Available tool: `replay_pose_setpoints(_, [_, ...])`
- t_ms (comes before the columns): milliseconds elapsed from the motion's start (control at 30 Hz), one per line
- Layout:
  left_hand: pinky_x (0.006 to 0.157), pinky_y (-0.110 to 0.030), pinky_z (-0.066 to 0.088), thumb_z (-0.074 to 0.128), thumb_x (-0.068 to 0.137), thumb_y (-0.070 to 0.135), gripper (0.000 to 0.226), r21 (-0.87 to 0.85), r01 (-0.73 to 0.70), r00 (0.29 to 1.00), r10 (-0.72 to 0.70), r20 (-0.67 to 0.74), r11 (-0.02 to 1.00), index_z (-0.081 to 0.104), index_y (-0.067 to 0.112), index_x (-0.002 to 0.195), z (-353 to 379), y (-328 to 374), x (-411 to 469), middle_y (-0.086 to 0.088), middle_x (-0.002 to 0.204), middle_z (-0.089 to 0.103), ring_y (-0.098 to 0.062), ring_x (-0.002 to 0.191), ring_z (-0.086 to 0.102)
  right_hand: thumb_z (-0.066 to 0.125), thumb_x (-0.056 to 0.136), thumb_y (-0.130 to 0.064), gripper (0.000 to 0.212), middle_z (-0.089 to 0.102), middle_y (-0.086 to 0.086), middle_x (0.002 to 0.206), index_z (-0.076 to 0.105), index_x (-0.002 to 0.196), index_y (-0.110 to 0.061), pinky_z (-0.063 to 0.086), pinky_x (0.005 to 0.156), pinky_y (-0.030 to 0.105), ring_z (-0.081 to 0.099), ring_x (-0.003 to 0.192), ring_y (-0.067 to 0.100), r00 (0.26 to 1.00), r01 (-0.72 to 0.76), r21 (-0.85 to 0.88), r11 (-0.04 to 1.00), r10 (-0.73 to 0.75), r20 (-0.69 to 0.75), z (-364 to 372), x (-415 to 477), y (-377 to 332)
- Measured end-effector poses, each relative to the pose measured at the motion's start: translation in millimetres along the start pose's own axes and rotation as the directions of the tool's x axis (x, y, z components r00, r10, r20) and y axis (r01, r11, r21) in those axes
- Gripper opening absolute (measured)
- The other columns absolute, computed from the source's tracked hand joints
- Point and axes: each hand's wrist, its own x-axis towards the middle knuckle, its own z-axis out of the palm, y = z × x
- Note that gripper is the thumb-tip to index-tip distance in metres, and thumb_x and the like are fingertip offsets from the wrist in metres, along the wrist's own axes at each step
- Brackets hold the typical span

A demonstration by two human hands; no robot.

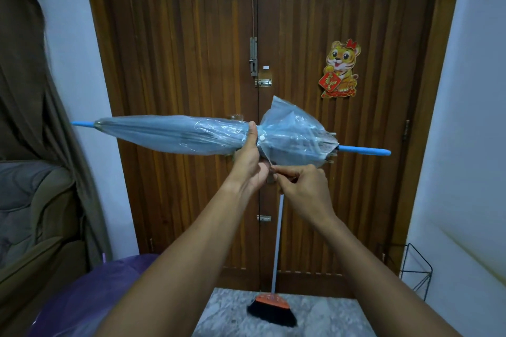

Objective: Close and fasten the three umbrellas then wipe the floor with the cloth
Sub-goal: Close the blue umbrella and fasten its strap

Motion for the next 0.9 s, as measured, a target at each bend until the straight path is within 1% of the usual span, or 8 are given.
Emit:
replay_pose_setpoints(133, [0.071,-0.047,0.063,0.065,0.095,0.039,0.042,0.038,-0.012,0.999,0.014,-0.044,0.999,0.064,0.001,0.112,0,-2,1,-0.018,0.105,0.076,-0.030,0.091,0.076,0.069,0.093,-0.019,0.018,0.078,-0.010,0.086,0.079,0.109,-0.018,0.063,0.065,0.038,0.074,0.069,0.008,0.999,-0.035,0.167,0.985,0.037,-0.012,-4,-8,-1])
replay_pose_setpoints(233, [0.092,-0.055,0.058,0.069,0.093,0.037,0.047,0.153,-0.035,0.995,0.049,-0.089,0.988,0.063,0.002,0.123,-10,-2,2,-0.016,0.113,0.075,-0.033,0.103,0.073,0.063,0.097,-0.020,0.018,0.076,-0.004,0.087,0.076,0.110,-0.014,0.061,0.059,0.030,0.073,0.069,0.012,0.998,-0.021,0.246,0.969,0.036,-0.054,-15,-3,-15])
replay_pose_setpoints(333, [0.096,-0.053,0.056,0.071,0.092,0.028,0.038,0.264,-0.029,0.997,0.047,-0.063,0.964,0.064,0.002,0.119,-26,-2,0,-0.018,0.116,0.074,-0.034,0.107,0.072,0.062,0.098,-0.021,0.017,0.075,-0.003,0.083,0.077,0.102,-0.013,0.053,0.054,0.020,0.069,0.062,0.008,0.985,-0.020,0.224,0.974,0.058,-0.161,-40,23,-29])
replay_pose_setpoints(433, [0.097,-0.051,0.055,0.077,0.081,0.024,0.033,0.334,0.001,1.000,0.004,-0.016,0.943,0.072,0.004,0.106,-40,2,-3,-0.018,0.113,0.074,-0.033,0.103,0.072,0.065,0.095,-0.023,0.015,0.075,-0.007,0.076,0.079,0.090,-0.020,0.058,0.062,0.026,0.072,0.068,0.010,0.970,-0.087,0.146,0.985,0.117,-0.211,-68,58,-27])
replay_pose_setpoints(567, [0.083,-0.039,0.056,0.069,0.073,0.020,0.014,0.407,0.025,0.991,-0.077,0.111,0.913,0.077,0.013,0.082,-40,11,-15,-0.010,0.087,0.073,-0.024,0.080,0.071,0.065,0.096,-0.023,0.018,0.074,-0.003,0.079,0.077,0.084,-0.017,0.055,0.057,0.024,0.067,0.065,0.011,0.937,-0.301,0.252,0.919,0.335,-0.100,-85,85,-6])
replay_pose_setpoints(767, [0.075,-0.033,0.059,0.065,0.081,0.023,0.020,0.457,0.021,0.970,-0.130,0.208,0.889,0.069,0.012,0.097,-30,12,-29,-0.008,0.086,0.072,-0.021,0.078,0.071,0.069,0.093,-0.025,0.012,0.075,0.001,0.083,0.075,0.092,-0.014,0.049,0.049,0.021,0.060,0.056,0.007,0.854,-0.485,0.310,0.818,0.519,-0.032,-74,87,27])
replay_pose_setpoints(833, [0.071,-0.031,0.060,0.059,0.091,0.019,0.012,0.464,0.026,0.965,-0.144,0.221,0.886,0.068,0.012,0.094,-26,9,-31,-0.005,0.082,0.073,-0.018,0.073,0.072,0.076,0.087,-0.031,0.023,0.076,0.003,0.101,0.074,0.105,-0.017,0.054,0.056,0.024,0.068,0.070,0.012,0.829,-0.514,0.322,0.795,0.557,-0.053,-70,84,31])
replay_pose_setpoints(900, [0.075,-0.033,0.059,0.058,0.092,0.018,0.013,0.470,0.030,0.969,-0.140,0.201,0.882,0.070,0.013,0.093,-25,6,-31,-0.005,0.083,0.074,-0.018,0.074,0.073,0.082,0.077,-0.042,0.062,0.062,0.007,0.133,0.059,0.132,-0.024,0.060,0.078,0.037,0.068,0.105,0.024,0.807,-0.547,0.260,0.796,0.583,-0.089,-67,83,32])
